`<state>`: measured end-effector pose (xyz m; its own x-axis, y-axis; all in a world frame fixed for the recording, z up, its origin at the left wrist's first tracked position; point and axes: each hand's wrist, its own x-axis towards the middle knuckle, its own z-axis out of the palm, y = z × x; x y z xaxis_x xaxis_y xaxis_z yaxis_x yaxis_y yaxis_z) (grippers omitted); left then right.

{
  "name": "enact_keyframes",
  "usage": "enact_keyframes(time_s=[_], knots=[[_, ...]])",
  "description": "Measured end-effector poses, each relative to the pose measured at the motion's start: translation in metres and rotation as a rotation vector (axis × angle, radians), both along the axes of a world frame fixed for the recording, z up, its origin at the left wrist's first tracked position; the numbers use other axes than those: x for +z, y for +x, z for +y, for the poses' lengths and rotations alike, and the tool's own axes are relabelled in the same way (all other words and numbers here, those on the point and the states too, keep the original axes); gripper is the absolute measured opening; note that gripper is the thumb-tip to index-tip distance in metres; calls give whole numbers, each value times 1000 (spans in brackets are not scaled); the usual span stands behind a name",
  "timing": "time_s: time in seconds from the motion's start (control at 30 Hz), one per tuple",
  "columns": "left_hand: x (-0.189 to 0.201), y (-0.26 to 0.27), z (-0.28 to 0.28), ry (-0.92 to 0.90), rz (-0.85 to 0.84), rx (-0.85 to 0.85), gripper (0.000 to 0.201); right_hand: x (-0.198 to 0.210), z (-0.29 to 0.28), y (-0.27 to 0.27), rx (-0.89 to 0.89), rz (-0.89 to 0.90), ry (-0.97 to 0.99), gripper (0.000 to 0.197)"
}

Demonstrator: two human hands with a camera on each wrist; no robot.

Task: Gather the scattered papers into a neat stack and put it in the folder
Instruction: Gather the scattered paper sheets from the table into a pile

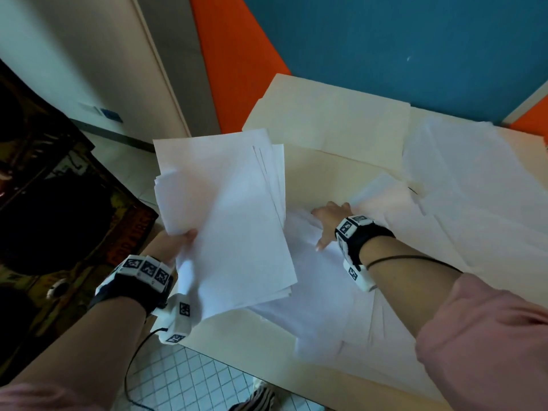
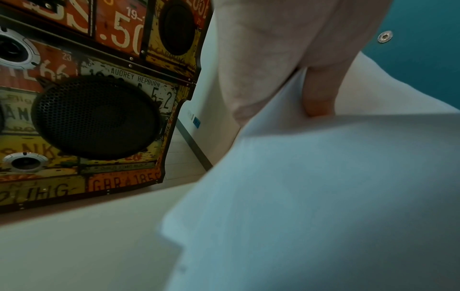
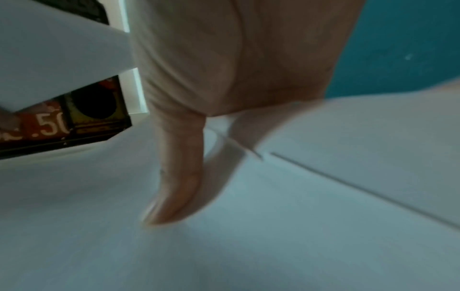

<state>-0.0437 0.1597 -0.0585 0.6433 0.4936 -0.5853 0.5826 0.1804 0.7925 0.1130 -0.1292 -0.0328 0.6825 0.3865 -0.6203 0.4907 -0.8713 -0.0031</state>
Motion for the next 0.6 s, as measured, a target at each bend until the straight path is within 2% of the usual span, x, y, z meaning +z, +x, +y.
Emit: enact_keyframes(time_s=[0.17,0.27,0.37,0.43,0.53,0.6], knots=[[-4,-3,0,8,31,24,43,6,-20,-4,-68,-55,184,44],[-6,-3,2,15,31,13,45,18,-29,-2,-109,-118,271,44],[-10,-3,4,25,42,-8,53,26,-37,-1,-117,-102,464,30],[-13,0,2,14,29,0,54,28,-42,-2,-106,-133,517,23],[-5,4,-6,-3,10,4,49,35,-54,-2,-130,-369,752,18],[-3,7,-7,-9,7,14,52,47,-65,3,-173,-532,846,18]])
